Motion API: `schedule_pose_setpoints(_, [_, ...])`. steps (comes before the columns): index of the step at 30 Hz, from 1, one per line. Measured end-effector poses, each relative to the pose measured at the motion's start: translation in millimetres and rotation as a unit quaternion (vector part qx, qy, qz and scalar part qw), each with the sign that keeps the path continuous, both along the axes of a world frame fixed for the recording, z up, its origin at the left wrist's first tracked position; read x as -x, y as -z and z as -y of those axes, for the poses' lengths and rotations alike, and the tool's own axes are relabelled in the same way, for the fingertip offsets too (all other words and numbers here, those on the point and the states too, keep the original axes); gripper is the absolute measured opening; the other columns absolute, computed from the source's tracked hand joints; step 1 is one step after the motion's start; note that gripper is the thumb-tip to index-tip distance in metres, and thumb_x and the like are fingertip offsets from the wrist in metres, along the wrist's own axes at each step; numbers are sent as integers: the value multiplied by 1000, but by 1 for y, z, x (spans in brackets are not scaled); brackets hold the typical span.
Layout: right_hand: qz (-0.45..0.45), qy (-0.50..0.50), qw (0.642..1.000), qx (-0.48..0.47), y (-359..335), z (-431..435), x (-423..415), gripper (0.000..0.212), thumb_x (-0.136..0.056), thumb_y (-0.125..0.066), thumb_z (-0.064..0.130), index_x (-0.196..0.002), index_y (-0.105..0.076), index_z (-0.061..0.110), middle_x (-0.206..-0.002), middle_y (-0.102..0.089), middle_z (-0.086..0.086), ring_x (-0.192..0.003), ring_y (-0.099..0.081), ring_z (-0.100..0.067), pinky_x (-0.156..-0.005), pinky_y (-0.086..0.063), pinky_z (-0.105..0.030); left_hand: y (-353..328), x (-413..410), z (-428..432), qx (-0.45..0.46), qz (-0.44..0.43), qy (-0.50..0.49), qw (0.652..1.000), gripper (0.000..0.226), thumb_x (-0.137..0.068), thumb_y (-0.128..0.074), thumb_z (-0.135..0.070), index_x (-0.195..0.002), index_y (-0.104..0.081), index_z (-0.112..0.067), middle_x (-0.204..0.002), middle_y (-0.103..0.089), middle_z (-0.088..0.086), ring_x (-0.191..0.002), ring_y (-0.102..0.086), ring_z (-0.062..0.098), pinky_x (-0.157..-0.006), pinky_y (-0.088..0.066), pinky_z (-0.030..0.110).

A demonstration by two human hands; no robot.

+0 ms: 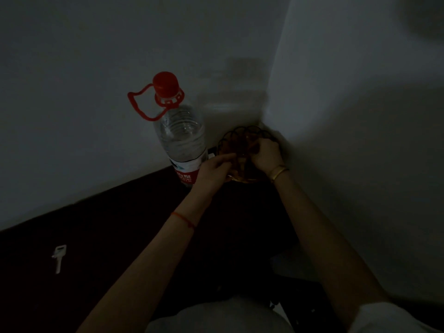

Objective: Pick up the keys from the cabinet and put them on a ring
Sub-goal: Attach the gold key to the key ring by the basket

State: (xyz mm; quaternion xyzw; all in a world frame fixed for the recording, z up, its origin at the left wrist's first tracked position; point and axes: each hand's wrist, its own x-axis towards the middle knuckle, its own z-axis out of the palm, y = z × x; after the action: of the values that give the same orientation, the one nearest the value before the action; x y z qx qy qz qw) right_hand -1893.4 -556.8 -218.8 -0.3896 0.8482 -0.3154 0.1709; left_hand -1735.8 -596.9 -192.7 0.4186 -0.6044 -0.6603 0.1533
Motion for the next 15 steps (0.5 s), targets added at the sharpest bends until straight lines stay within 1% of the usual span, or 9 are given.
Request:
schedule_pose_setpoints(2, [-14, 16, 1000, -2, -4, -7, 3, 24, -85, -59, 11, -103, -68, -3, -110, -68, -26, -105, -61, -41, -91, -48, -39, -1, -5, -2, 9, 1, 6, 1000, 35, -94, -46, -7, -125, -62, -10, -107, -67, 8, -87, -63, 7, -73, -51, 18])
schedule_pose_setpoints(3, [-20, 21, 1000, 4, -7, -11, 4, 23, -83, -59, 7, -103, -67, -4, -109, -68, -26, -104, -61, -40, -89, -48, -37, -2, -8, -3, 13, -1, 7, 1000, 34, -94, -46, -7, -124, -62, -10, -110, -67, 9, -91, -62, 10, -76, -50, 20])
schedule_pose_setpoints(5, [-32, 29, 999, 32, -12, -22, 2, 24, -79, -60, 0, -102, -67, -4, -107, -69, -25, -102, -62, -37, -83, -45, -26, -4, -13, -6, 25, -6, 7, 1000, 33, -94, -47, -8, -123, -62, -10, -116, -67, 13, -98, -61, 14, -80, -50, 23])
schedule_pose_setpoints(7, [-32, 39, 996, 72, -17, -35, -3, 23, -79, -60, -3, -101, -67, -3, -105, -69, -24, -99, -64, -34, -78, -39, -16, -6, -19, -9, 48, -7, 16, 999, 32, -94, -48, -8, -123, -62, -11, -119, -67, 14, -100, -62, 16, -83, -51, 26])
schedule_pose_setpoints(8, [-23, 43, 995, 88, -19, -41, -7, 22, -80, -61, -2, -101, -66, -2, -104, -69, -23, -98, -64, -31, -77, -39, -14, -8, -22, -11, 63, -7, 23, 998, 32, -94, -49, -9, -123, -62, -12, -119, -67, 13, -101, -63, 17, -83, -51, 27])
schedule_pose_setpoints(11, [7, 43, 993, 112, -23, -60, -23, 20, -81, -62, 2, -101, -65, 2, -104, -69, -18, -91, -61, -19, -80, -44, -20, -10, -34, -17, 108, -4, 42, 993, 33, -93, -51, -9, -123, -62, -13, -123, -66, 8, -105, -65, 22, -88, -52, 31])
schedule_pose_setpoints(13, [5, 37, 993, 115, -25, -72, -35, 21, -81, -63, 4, -102, -66, 4, -102, -69, -15, -88, -58, -12, -74, -40, -12, -10, -42, -22, 124, -10, 46, 991, 32, -93, -51, -7, -123, -62, -11, -123, -66, 8, -106, -65, 19, -88, -51, 27])
schedule_pose_setpoints(15, [4, 31, 993, 117, -28, -83, -47, 21, -82, -63, 5, -102, -66, 5, -100, -70, -15, -86, -57, -12, -70, -37, -8, -11, -52, -27, 126, -15, 46, 991, 31, -94, -50, -7, -122, -63, -12, -120, -67, 9, -100, -64, 15, -85, -50, 24])
